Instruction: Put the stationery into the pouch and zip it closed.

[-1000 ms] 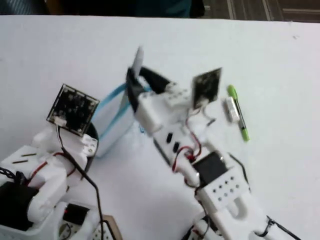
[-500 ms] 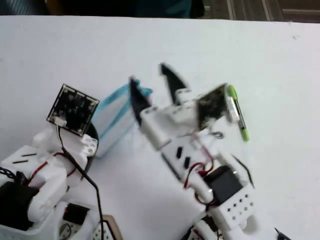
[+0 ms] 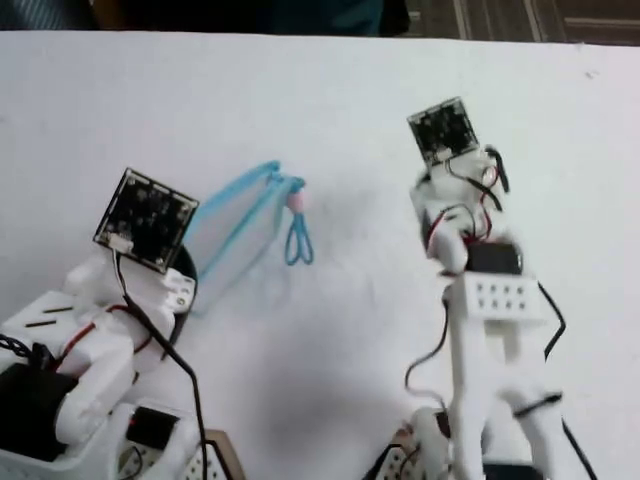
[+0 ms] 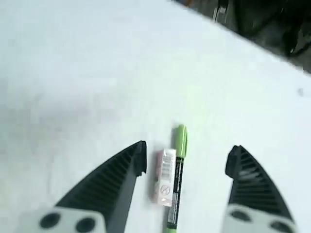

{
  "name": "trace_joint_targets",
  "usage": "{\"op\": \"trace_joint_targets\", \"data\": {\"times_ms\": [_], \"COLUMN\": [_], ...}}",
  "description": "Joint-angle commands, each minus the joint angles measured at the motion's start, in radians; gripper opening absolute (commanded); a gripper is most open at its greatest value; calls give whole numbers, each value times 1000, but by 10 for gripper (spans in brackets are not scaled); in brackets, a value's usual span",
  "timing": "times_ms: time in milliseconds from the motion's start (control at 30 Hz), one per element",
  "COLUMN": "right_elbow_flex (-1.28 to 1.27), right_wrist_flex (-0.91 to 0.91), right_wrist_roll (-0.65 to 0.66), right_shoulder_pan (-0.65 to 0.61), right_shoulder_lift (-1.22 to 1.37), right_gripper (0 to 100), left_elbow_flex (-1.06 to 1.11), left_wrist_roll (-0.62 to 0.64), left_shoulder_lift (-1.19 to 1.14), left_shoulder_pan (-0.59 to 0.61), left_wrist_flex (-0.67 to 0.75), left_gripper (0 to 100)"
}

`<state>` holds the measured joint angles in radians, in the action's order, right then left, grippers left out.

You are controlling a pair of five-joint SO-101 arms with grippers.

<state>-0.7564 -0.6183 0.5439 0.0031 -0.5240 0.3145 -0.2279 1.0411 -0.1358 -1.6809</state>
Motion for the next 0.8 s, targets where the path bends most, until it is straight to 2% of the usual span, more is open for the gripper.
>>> {"op": "trace_joint_targets", "data": {"times_ms": [0, 400, 533, 600, 767], "right_elbow_flex": [49, 384, 516, 565, 660], "right_wrist_flex": [-13, -21, -97, -140, -220], "right_wrist_roll": [60, -20, -14, -14, -12], "right_shoulder_pan": [33, 59, 74, 81, 84], "right_shoulder_lift": [147, 740, 891, 943, 995], "right_gripper": [264, 265, 259, 214, 18], "left_elbow_flex": [2, 2, 2, 2, 2], "left_wrist_roll": [8, 8, 8, 8, 8], "left_shoulder_lift": [-19, -19, -19, -19, -19], "left_shoulder_pan": [12, 13, 13, 13, 13], "left_wrist_flex": [3, -3, -3, 0, 0], "left_gripper": [24, 24, 24, 24, 24]}}
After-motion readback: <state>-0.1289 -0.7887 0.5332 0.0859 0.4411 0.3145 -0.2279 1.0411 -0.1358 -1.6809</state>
